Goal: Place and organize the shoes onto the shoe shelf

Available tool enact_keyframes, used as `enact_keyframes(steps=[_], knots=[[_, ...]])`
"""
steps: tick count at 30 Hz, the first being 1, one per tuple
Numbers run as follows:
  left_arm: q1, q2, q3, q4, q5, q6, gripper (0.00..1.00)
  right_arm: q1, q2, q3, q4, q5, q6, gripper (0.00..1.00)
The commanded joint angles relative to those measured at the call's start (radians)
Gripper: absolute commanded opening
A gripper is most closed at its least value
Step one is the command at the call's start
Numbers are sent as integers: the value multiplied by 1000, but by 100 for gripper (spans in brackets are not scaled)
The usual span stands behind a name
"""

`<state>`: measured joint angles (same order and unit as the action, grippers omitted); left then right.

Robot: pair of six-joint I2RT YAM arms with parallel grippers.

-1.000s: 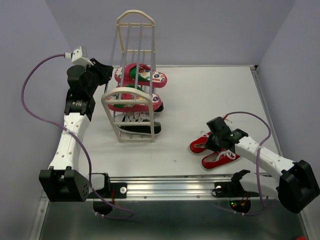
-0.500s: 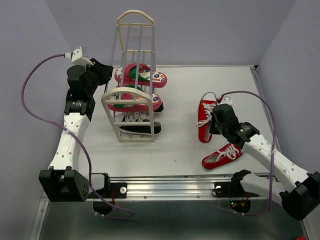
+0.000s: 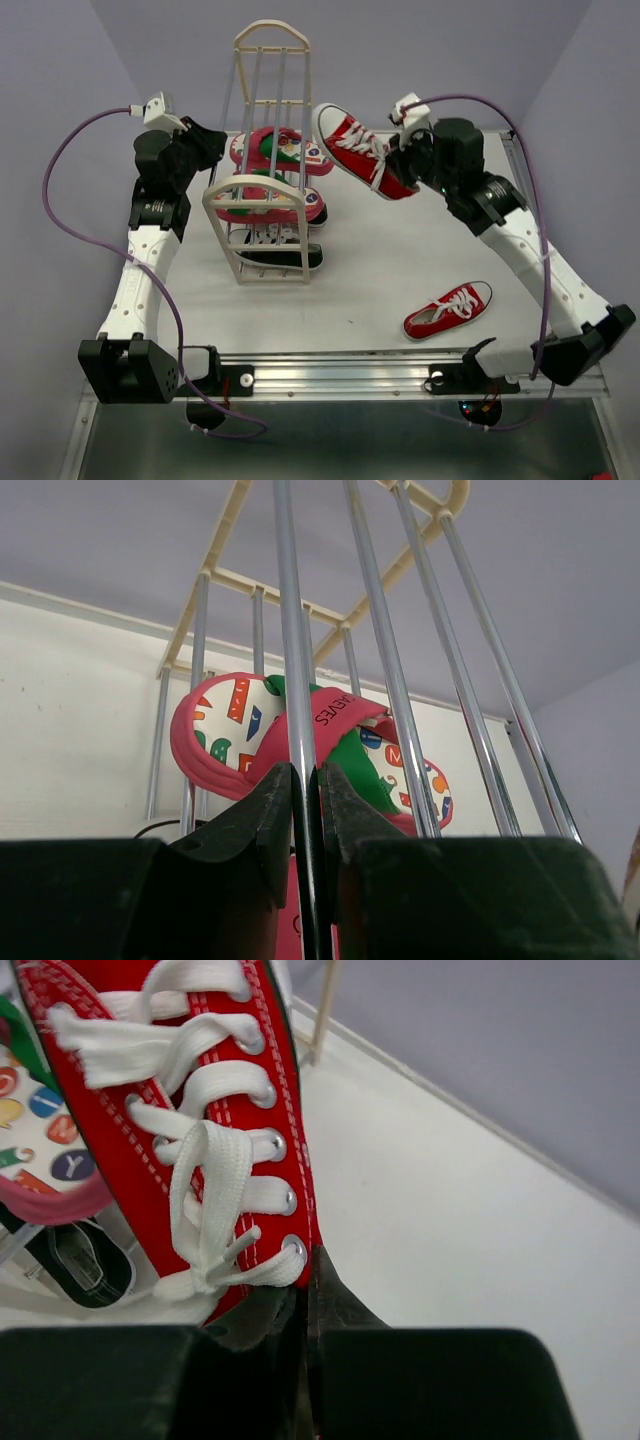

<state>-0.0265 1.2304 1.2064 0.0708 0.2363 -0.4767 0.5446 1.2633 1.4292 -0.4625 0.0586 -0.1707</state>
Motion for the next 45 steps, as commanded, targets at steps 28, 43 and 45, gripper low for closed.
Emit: enact_keyframes(steps=[28,43,45], knots=[[-21,-15,-45,-19,77,58,16,173,662,1014,-2,-404,30,1],[-23,-78,160,-140,-175,18,65,173,682,1013,10,-396,108,1],[-21,-81,202,-170,-277,21,68,173,691,1010,12,-399,109,1]])
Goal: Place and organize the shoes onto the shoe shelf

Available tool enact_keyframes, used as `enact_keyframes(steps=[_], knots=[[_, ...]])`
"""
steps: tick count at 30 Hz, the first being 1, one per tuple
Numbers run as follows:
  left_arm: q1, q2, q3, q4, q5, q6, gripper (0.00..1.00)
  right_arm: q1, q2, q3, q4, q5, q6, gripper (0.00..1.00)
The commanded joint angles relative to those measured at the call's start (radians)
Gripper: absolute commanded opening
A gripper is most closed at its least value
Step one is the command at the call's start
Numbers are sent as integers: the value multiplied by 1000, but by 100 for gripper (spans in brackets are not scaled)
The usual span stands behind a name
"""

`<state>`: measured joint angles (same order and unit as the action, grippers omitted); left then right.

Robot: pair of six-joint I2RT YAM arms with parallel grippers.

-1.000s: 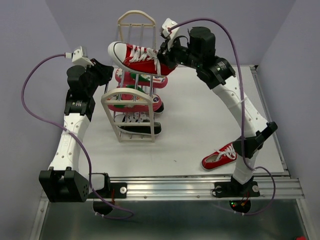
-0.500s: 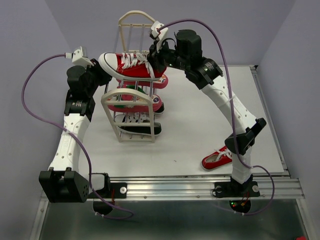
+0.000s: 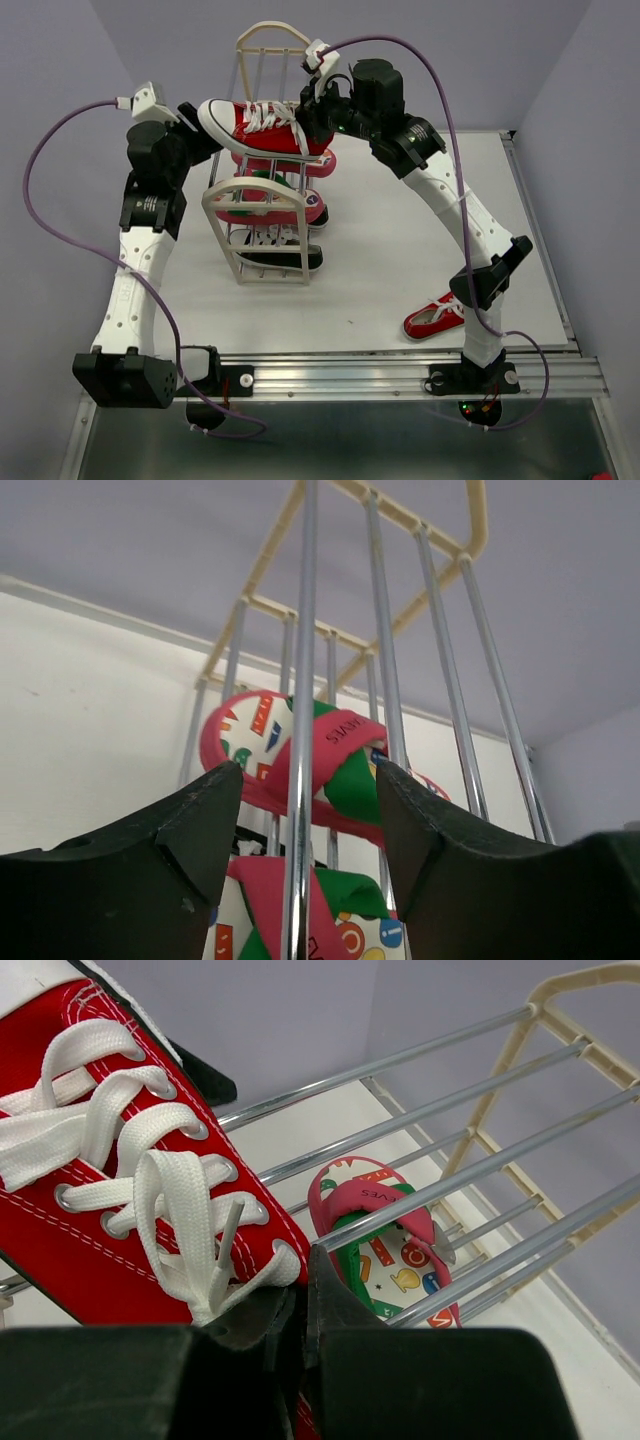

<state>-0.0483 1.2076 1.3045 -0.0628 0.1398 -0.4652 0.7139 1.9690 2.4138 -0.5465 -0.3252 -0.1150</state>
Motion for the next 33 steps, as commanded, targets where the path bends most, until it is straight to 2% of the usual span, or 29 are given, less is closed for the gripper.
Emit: enact_keyframes(steps=[1,2,4,7,12,15,18,22,24,30,31,33], knots=[[4,-63,116,-66,-218,14,70,13,-13,24,95,-14,61,1],[7,-66,128,-81,-294,13,72,13,-10,25,94,-12,63,1],[18,-72,159,-117,-359,11,81,13,-4,25,95,-8,73,1],[39,-74,202,-158,-442,14,86,13,1,24,100,-5,84,1],[155,-88,253,-203,-459,-1,92,13,13,28,108,3,103,1],[195,-112,234,-197,-451,-10,95,13,22,28,117,-2,104,1],[199,-135,216,-175,-413,3,96,24,34,28,118,8,101,6],[199,-148,190,-158,-382,11,95,33,44,28,122,35,112,41],[199,-149,188,-155,-373,16,95,33,39,22,131,48,112,53],[199,-149,159,-124,-312,20,94,33,13,-21,175,2,146,72],[199,-148,157,-124,-307,25,94,33,7,-22,177,-8,147,80],[199,-148,156,-126,-298,28,94,33,2,-22,184,-3,155,84]])
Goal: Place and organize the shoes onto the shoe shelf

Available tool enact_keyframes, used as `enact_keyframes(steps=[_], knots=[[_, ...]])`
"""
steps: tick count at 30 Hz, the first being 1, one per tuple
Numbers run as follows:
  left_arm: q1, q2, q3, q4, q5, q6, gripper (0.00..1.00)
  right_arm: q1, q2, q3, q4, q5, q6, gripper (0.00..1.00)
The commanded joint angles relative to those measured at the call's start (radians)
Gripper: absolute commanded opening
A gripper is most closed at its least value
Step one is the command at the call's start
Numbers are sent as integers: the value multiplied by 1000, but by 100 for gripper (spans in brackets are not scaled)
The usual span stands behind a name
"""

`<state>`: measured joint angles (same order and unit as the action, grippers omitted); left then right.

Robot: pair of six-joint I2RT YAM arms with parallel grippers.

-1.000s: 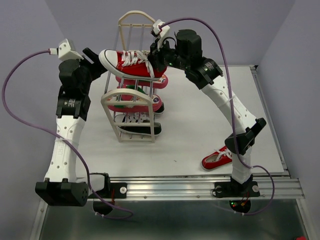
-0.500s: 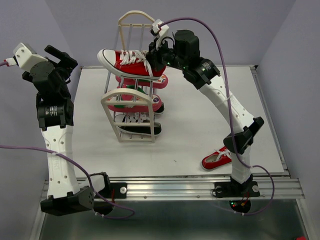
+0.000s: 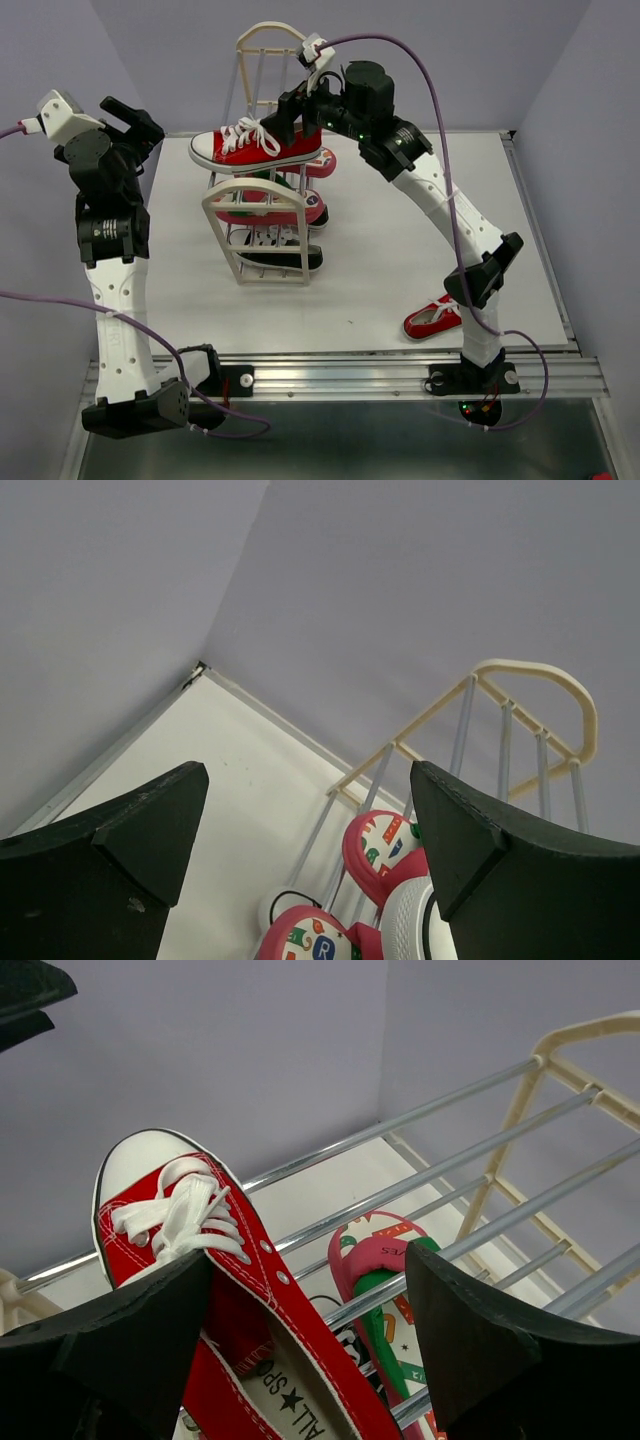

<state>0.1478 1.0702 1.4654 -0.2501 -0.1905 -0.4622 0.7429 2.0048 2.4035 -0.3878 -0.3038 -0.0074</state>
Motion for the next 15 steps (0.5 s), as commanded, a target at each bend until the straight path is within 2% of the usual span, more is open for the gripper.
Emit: enact_keyframes(steps=[1,4,8,10,15], knots=[[3,-12,-8,61,34,25,94,4,-38,-14,27,-27,44,89],[3,-22,-26,72,55,25,97,4,-52,-10,39,-32,44,100],[3,-32,-53,83,91,20,98,4,-101,-12,49,15,20,100],[3,-36,-68,86,103,14,98,4,-132,-39,44,38,-50,100],[2,-47,-115,94,134,7,99,4,-248,-244,32,196,-126,100]])
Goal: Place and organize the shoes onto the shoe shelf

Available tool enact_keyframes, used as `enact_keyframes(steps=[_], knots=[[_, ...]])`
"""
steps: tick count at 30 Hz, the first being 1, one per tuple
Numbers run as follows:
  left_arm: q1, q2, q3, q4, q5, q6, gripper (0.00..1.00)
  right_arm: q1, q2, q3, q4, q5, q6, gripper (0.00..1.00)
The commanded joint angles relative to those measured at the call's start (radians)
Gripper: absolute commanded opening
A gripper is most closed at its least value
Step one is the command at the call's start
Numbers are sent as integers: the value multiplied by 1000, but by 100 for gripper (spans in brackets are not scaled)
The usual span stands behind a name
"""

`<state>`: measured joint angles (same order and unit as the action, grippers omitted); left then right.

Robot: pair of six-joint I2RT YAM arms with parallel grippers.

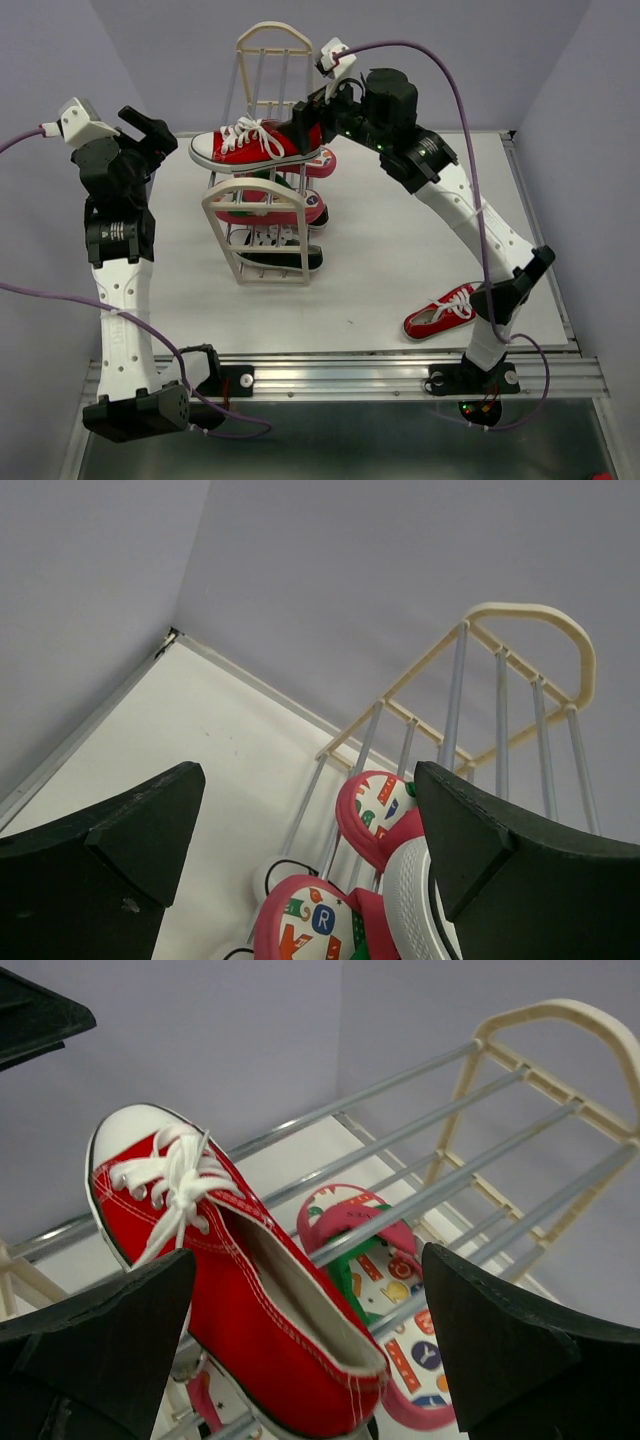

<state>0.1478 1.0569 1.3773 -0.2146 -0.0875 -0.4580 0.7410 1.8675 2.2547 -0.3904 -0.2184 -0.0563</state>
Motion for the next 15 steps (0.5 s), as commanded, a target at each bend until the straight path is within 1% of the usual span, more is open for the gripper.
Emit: enact_keyframes(steps=[1,4,7,10,13,15], knots=[[3,-40,-35,60,31,1,99,6,-155,-137,32,114,-95,100],[1,-46,-55,73,32,2,99,6,-218,-262,16,110,-125,100],[1,-40,-52,75,38,-2,99,-12,-237,-314,5,18,-119,100],[3,-35,-47,75,42,4,99,-12,-234,-313,5,-22,-108,100],[3,-37,-49,73,31,5,99,-12,-211,-294,4,-19,-109,100],[3,-35,-46,75,34,10,99,-12,-186,-265,2,16,-102,100]])
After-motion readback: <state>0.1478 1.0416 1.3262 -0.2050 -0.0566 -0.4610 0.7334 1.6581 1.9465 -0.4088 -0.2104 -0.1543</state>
